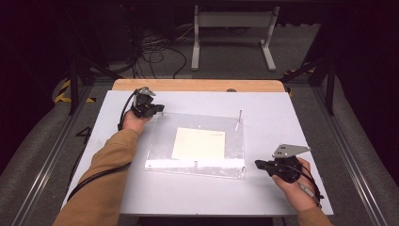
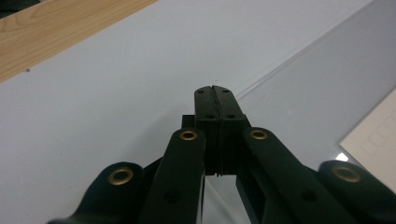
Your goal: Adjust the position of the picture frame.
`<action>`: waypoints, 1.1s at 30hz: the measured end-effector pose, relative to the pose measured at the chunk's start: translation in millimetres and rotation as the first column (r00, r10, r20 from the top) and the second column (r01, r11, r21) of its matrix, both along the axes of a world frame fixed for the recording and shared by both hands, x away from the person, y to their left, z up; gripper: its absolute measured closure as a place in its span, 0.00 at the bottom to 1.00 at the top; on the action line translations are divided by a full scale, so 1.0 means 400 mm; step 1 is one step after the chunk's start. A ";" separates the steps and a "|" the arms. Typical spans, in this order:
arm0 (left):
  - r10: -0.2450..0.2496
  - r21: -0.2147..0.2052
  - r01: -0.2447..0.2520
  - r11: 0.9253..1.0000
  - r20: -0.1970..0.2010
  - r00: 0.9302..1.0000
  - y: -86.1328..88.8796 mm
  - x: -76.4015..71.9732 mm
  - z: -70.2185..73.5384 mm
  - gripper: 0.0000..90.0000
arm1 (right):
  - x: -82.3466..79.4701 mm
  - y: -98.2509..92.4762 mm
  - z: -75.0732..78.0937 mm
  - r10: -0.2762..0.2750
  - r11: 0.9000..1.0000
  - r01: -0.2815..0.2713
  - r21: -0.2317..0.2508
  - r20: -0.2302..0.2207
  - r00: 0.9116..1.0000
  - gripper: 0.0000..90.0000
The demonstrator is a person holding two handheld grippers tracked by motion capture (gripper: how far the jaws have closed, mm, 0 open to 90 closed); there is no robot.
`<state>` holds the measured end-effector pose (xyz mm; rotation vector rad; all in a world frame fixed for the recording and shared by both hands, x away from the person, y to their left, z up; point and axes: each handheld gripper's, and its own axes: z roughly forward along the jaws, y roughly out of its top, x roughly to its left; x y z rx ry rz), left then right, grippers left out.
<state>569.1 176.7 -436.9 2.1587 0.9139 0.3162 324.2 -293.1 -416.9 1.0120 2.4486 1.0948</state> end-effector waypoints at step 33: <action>-0.032 0.043 0.035 0.998 -0.067 0.997 -0.002 -0.026 -0.046 1.00 | -0.103 0.094 -0.053 0.183 0.981 -0.187 -0.049 -0.086 0.979 1.00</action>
